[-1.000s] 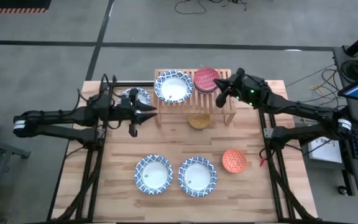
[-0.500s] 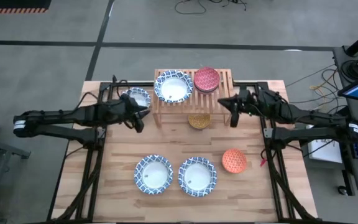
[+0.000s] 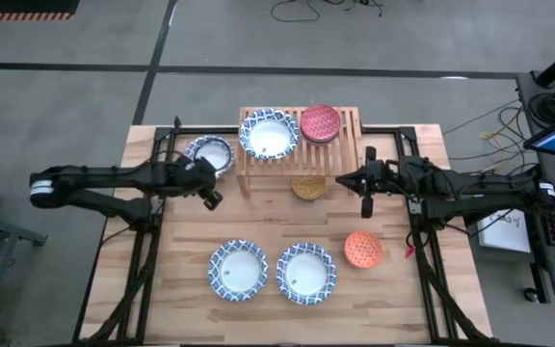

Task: Place and stack bowls onto a shelf
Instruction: Stack the top left white bowl on top of the white bowl on the shelf

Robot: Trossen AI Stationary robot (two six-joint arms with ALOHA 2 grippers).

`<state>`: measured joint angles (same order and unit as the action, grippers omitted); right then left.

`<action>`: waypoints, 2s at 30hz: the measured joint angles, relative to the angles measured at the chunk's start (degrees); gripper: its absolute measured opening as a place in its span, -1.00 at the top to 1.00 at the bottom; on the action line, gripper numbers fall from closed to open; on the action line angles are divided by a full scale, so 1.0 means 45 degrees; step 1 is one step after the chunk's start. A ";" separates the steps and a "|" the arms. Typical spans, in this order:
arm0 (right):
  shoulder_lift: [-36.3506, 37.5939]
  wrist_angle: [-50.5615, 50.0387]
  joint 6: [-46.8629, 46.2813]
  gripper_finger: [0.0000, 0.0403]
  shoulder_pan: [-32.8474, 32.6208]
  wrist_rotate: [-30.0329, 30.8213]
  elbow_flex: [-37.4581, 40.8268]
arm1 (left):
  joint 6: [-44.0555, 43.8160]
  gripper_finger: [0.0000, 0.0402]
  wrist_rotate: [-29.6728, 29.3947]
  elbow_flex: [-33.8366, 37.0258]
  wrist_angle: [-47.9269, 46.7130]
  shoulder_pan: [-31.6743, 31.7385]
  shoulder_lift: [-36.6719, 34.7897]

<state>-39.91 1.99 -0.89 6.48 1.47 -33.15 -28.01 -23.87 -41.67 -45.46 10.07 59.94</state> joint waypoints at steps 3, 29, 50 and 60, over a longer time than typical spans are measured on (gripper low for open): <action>-0.0027 0.0008 0.0000 0.96 0.0000 0.0002 0.0005 | 0.0006 0.62 0.0392 0.0000 -0.0190 0.0223 0.0862; -0.0144 -0.0075 -0.0136 0.96 0.0000 -0.0095 0.0461 | 0.2803 0.10 0.0813 -0.1372 -0.0388 0.2573 0.4266; -0.0154 -0.0099 -0.0340 0.96 -0.0053 -0.0102 0.0466 | 0.2657 0.12 0.0280 -0.1462 -0.2409 0.2613 0.5530; -0.0163 -0.0099 -0.0491 0.96 -0.0053 -0.0106 0.0466 | 0.2584 0.12 0.0130 -0.1433 -0.2374 0.2621 0.5600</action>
<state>-40.64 1.54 -3.09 6.24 0.99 -31.05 -16.38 -23.28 -48.12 -56.14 21.87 85.14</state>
